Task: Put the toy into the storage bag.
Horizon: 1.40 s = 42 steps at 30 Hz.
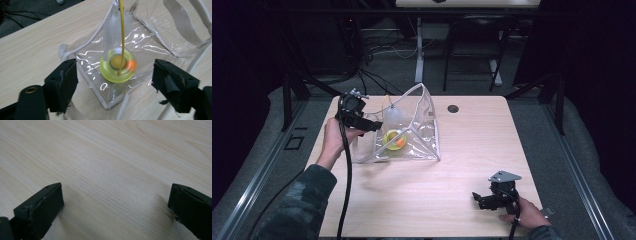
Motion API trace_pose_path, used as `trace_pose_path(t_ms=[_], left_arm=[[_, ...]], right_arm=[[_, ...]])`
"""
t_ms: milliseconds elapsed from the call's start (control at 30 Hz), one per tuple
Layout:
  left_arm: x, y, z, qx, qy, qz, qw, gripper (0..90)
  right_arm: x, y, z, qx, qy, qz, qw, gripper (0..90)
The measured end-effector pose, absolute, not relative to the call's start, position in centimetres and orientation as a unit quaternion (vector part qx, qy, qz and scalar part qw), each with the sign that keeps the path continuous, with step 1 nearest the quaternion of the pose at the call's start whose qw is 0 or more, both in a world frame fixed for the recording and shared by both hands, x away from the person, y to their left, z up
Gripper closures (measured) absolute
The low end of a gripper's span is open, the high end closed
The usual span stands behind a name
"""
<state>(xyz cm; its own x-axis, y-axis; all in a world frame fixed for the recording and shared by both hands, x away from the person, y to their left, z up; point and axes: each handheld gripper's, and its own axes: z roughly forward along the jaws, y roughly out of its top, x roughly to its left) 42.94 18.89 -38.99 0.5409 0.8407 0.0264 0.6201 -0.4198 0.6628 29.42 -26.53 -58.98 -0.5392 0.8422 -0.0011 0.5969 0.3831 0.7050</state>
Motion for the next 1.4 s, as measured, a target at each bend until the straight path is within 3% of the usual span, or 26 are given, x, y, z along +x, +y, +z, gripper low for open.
trace_pose_path(t_ms=[467,1167,1400], left_arm=[[39.1,24.3,-38.1,0.791,0.479,0.217,0.313,2.1],[34.1,30.2,-42.9,0.765,0.527,0.236,0.285,0.2],[33.1,31.2,-45.3,0.762,0.543,0.221,0.276,0.1]], right_arm=[[29.4,-26.5,-59.0,0.443,0.811,0.335,0.185,0.0],[29.4,-26.5,-59.0,0.444,0.809,0.338,0.185,0.0],[29.4,-26.5,-59.0,0.444,0.809,0.338,0.185,0.0]])
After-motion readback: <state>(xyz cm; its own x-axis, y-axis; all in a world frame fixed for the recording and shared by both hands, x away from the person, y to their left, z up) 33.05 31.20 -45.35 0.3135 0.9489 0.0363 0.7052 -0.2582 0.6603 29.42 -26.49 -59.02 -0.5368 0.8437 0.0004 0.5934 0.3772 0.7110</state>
